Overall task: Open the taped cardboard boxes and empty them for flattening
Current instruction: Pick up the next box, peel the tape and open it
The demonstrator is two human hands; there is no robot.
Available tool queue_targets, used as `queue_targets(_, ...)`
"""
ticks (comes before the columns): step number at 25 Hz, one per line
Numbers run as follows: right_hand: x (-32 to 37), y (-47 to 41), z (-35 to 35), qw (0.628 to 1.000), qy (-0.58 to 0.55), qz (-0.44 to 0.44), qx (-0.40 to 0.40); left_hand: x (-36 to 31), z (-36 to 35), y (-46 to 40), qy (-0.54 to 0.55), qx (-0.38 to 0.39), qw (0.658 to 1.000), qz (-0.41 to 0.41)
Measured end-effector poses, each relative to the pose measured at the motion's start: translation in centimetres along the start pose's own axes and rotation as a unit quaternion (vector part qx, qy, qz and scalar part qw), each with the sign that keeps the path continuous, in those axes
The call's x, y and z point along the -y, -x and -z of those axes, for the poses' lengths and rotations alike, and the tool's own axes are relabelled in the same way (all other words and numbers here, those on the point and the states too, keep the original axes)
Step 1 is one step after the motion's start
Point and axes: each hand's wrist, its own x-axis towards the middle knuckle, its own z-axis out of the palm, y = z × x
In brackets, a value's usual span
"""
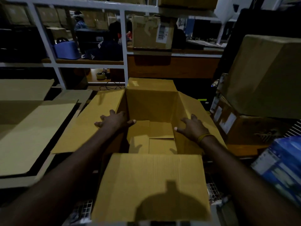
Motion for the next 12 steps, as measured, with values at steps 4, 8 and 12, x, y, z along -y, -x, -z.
queue_targets(4,-1.3,6.1,0.4,0.996,-0.093,0.001,0.000,2.9,-0.9,4.2,0.044,0.010,0.998,-0.050)
queue_targets(8,-1.2,12.3,0.4,0.994,-0.105,0.007,0.019,5.1,-2.1,7.5,0.017,0.044,0.995,-0.092)
queue_targets(12,0.0,15.8,0.2,0.995,-0.098,0.019,0.013,5.5,-2.7,10.1,-0.015,0.034,0.992,-0.124)
